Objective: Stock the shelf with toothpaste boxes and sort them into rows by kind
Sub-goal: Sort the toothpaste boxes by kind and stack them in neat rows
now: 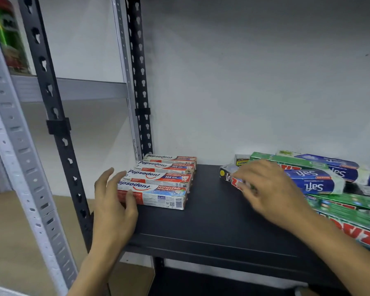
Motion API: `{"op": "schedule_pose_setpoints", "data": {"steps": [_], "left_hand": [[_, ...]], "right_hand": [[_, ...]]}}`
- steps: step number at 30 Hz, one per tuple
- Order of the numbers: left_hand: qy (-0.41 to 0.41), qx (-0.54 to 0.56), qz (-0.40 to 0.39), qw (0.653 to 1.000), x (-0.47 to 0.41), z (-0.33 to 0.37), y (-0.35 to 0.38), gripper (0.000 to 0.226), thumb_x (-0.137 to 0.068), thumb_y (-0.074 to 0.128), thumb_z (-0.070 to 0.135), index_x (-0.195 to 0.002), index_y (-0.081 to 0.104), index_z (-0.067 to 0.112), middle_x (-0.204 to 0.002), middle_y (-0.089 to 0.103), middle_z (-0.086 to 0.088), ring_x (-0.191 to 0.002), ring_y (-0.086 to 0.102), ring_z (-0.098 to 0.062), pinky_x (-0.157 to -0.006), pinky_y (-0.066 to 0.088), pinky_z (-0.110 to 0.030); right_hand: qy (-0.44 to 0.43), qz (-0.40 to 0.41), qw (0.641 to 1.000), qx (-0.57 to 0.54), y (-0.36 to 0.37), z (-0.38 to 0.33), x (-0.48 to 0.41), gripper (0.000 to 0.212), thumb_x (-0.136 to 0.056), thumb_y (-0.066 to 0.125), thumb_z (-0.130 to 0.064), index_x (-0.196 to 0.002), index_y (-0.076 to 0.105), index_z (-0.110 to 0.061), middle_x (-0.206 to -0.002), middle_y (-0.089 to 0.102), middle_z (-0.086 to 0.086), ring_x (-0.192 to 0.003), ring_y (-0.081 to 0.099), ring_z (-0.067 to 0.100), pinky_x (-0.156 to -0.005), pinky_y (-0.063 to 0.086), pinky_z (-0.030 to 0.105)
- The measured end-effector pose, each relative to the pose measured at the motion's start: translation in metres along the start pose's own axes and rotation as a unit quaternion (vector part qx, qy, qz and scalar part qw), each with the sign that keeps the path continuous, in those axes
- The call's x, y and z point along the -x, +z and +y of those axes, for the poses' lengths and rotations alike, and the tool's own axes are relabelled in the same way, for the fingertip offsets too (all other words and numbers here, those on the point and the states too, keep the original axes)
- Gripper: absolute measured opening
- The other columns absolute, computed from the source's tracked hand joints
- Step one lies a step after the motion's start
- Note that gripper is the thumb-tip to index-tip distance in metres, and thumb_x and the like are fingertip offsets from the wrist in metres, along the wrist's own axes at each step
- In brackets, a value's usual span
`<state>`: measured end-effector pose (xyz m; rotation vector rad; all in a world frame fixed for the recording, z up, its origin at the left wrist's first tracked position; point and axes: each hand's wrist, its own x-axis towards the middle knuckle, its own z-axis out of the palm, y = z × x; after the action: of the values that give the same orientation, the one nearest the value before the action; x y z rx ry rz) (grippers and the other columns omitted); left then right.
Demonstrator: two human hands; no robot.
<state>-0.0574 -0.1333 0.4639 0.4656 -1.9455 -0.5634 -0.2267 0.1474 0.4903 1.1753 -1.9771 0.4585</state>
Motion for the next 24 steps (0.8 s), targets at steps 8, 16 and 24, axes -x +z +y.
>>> {"op": "schedule_pose_setpoints", "data": {"steps": [8, 16, 24], "left_hand": [[0.209, 0.051, -0.186, 0.959, 0.013, 0.07, 0.062, 0.033, -0.091, 0.067, 0.016, -0.122, 0.06, 0.026, -0.138, 0.043, 0.007, -0.126, 0.041, -0.002, -0.108, 0.033, -0.013], [0.257, -0.054, -0.424, 0.867, 0.001, 0.142, 0.161, 0.073, -0.09, 0.065, 0.047, -0.153, 0.029, 0.033, -0.158, 0.03, 0.001, -0.145, 0.031, -0.02, -0.12, 0.028, -0.042], [0.317, -0.092, -0.403, 0.854, -0.002, 0.141, 0.196, 0.083, -0.074, 0.032, 0.09, -0.147, 0.032, 0.05, -0.152, 0.033, 0.017, -0.143, 0.026, -0.014, -0.117, 0.019, -0.059]], "right_hand": [[0.206, -0.244, 0.941, 0.113, -0.069, 0.089, 0.041, 0.051, -0.096, 0.048, -0.057, -0.146, 0.036, -0.053, -0.151, 0.041, -0.017, -0.142, 0.034, 0.013, -0.117, 0.023, 0.057], [0.262, -0.204, 0.942, 0.041, -0.114, 0.139, 0.094, 0.048, -0.094, 0.057, -0.05, -0.141, 0.046, -0.051, -0.124, 0.046, -0.013, -0.123, 0.041, 0.013, -0.105, 0.041, 0.041], [0.332, -0.117, 0.935, 0.046, -0.156, 0.185, 0.155, 0.049, -0.09, 0.067, -0.042, -0.138, 0.054, -0.045, -0.142, 0.049, -0.007, -0.131, 0.042, 0.015, -0.109, 0.04, 0.045]]}}
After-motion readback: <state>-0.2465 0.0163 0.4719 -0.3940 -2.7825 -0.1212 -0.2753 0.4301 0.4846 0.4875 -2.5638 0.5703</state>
